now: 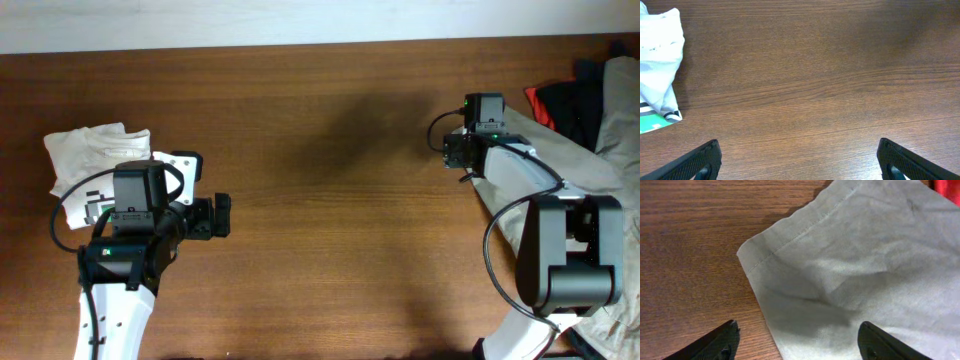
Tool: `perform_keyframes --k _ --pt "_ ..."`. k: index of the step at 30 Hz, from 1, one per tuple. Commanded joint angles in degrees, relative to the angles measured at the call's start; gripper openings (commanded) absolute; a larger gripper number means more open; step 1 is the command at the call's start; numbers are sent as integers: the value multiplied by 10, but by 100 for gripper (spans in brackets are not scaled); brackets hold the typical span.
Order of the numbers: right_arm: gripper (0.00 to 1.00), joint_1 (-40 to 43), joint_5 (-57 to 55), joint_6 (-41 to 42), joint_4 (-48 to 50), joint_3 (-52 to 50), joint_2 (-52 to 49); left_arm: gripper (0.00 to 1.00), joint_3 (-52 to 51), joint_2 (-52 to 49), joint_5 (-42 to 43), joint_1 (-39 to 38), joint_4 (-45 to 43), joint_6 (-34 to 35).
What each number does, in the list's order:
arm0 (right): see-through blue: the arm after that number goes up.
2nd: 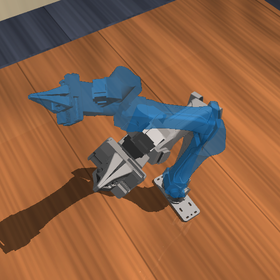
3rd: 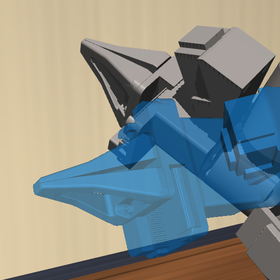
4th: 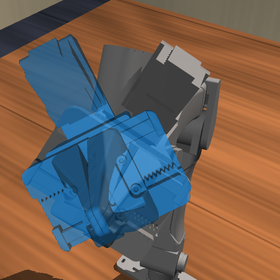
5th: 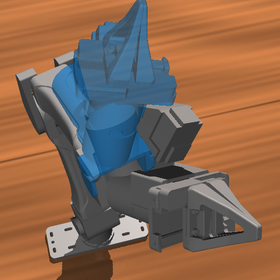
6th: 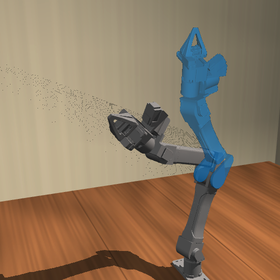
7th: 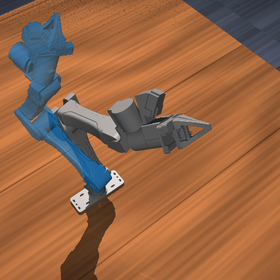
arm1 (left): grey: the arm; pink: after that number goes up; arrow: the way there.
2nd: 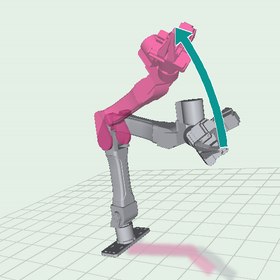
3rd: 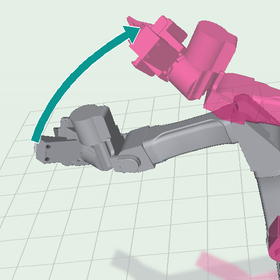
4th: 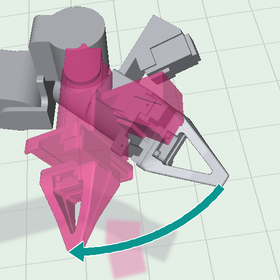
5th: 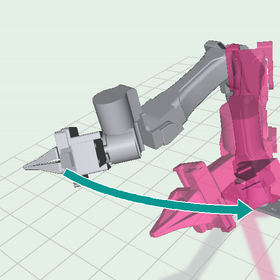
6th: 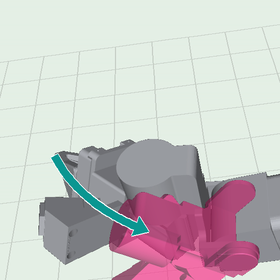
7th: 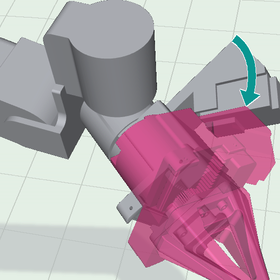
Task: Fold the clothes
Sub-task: 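Grasp the khaki trousers with the right gripper and pull them left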
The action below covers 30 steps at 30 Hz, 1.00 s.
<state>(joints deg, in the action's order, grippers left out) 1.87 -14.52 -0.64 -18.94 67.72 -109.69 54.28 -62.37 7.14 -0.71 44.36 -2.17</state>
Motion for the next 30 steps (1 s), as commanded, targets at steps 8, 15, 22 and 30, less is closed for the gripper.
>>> perform_keyframes --k 8,15,22,30 --pt "4 -3 -46 0 7 12 -46 99 12 2 9 -2 -2 2" --pt "4 -9 70 -44 -191 181 133 99 12 2 8 -2 -4 2" --pt "4 -316 177 -3 -246 226 224 99 12 2 8 -2 -3 2" --pt "99 -297 62 16 -149 226 174 99 12 2 125 -2 -6 2"
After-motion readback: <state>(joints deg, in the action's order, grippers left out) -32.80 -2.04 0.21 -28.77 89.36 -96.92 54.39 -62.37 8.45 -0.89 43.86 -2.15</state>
